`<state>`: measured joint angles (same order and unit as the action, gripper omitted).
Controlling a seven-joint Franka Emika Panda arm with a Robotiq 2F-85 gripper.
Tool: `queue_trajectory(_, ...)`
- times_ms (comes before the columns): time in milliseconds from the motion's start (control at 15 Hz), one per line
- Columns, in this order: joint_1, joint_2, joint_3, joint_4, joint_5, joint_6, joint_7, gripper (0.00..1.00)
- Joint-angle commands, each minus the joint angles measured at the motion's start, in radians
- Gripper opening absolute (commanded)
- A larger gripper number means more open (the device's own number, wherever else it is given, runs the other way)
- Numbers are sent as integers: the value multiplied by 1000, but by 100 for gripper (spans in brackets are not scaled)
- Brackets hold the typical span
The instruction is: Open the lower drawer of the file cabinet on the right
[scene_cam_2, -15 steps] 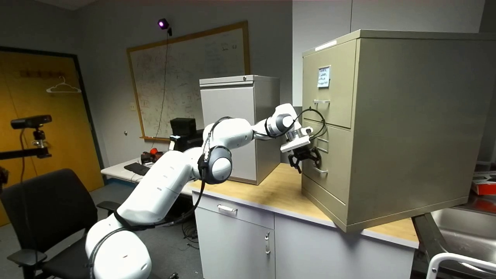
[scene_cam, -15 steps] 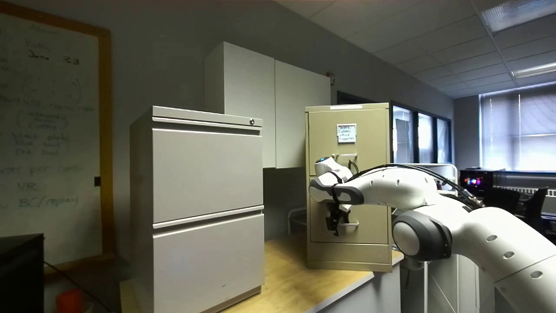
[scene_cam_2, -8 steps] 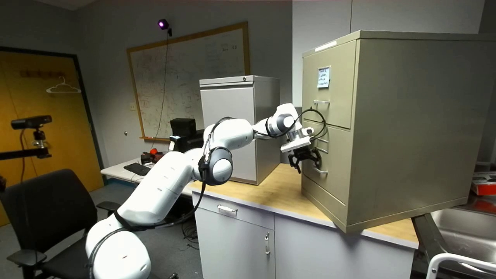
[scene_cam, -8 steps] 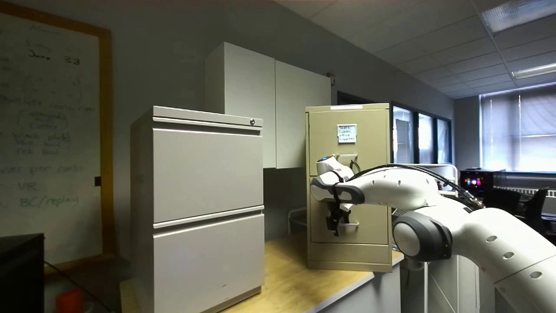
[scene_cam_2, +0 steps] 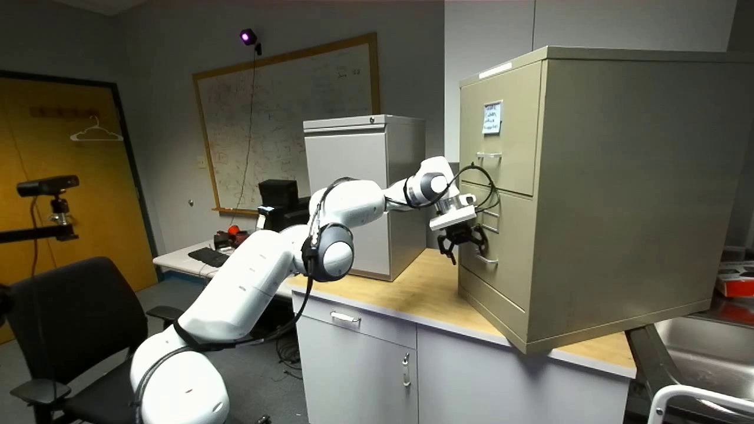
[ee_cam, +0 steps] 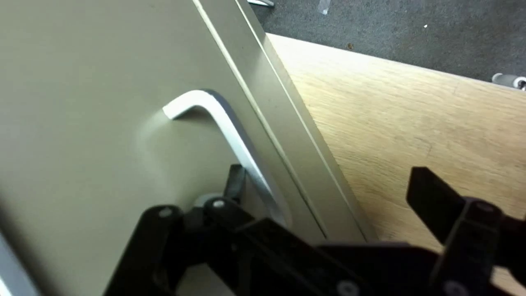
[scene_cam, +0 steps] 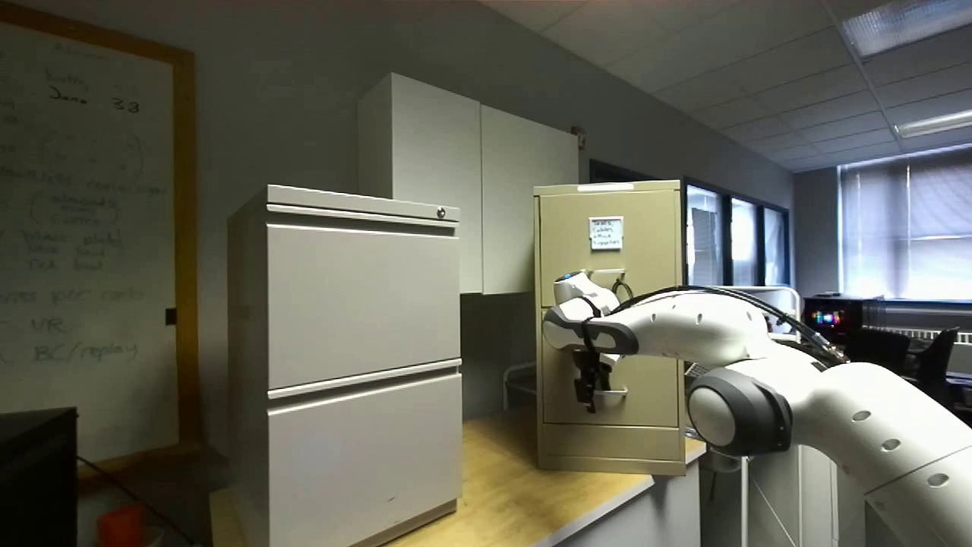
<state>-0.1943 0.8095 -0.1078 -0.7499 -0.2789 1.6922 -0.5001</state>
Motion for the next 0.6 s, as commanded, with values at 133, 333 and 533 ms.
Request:
queue_trajectory(133, -6, 37, 27, -1, -11, -9, -177, 100)
queue_trajectory(333, -8, 46, 33, 4, -11, -11, -224, 100)
queue_trajectory(533, -8, 59, 41, 15, -3, -9, -261, 100)
